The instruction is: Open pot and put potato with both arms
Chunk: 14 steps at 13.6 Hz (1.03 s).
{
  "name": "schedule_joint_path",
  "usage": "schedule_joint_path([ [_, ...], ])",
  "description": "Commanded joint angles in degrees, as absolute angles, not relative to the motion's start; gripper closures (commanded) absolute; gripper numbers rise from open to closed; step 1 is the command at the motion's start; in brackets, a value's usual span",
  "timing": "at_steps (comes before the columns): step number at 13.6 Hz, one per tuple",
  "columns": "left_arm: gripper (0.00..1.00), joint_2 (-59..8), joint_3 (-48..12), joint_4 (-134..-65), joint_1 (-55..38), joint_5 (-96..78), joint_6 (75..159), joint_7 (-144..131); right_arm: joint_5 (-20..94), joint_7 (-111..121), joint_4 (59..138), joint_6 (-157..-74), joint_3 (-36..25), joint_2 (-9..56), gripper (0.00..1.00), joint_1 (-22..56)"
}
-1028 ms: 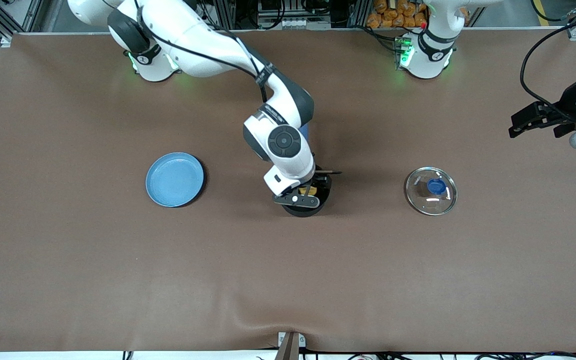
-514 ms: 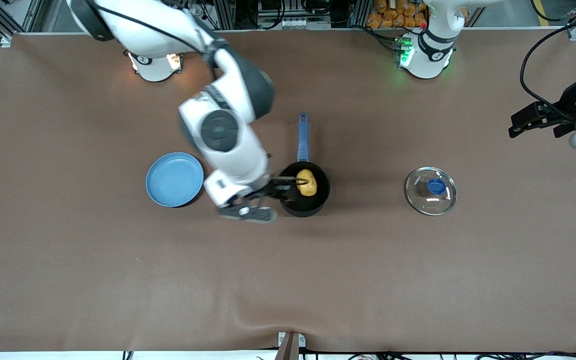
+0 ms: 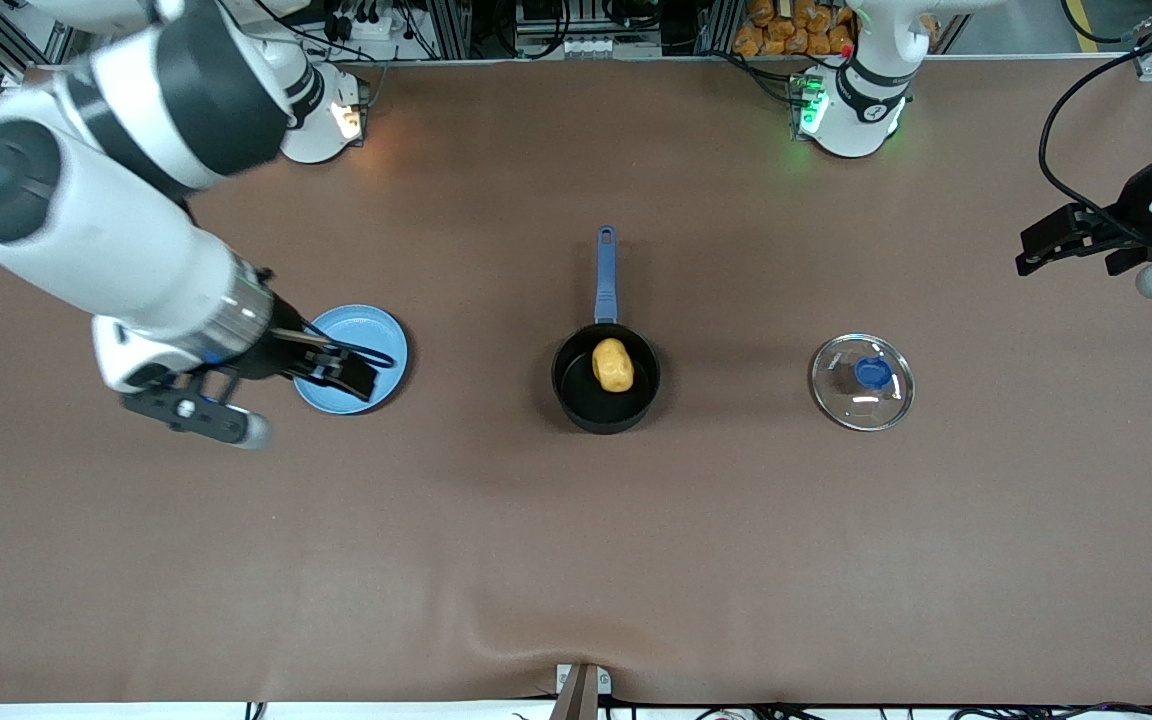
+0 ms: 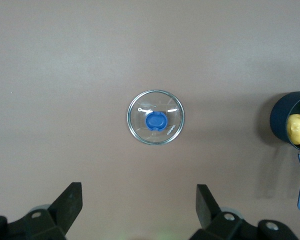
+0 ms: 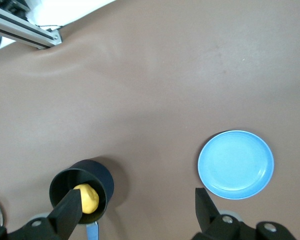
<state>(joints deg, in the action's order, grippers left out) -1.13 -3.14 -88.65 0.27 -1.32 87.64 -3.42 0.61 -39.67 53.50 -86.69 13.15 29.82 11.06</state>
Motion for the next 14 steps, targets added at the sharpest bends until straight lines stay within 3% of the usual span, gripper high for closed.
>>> schedule_joint_path([
  [1,0.00,-0.3,-3.3,-88.9,0.5,-2.6,87.0,-3.5,-2.7,-38.1,55.8,-84.6,23.0,27.3,0.00,2.1],
  [3,0.00,-0.3,-3.3,-88.9,0.5,-2.6,87.0,-3.5,-4.3,-37.5,56.9,-83.0,26.4,25.2,0.00,-2.5],
  [6,0.00,-0.3,-3.3,-88.9,0.5,-2.6,87.0,-3.5,-4.4,-37.0,63.1,-80.2,25.5,19.1,0.00,-4.3],
  [12,0.00,-0.2,-3.4,-88.9,0.5,-2.6,86.9,-3.5,-1.2,-12.4,87.4,-86.6,8.8,-1.0,0.00,-1.9],
  [14,0.00,-0.2,-3.4,-88.9,0.5,-2.6,86.9,-3.5,-0.9,-11.8,93.0,-89.0,7.5,-4.9,0.00,-1.8],
])
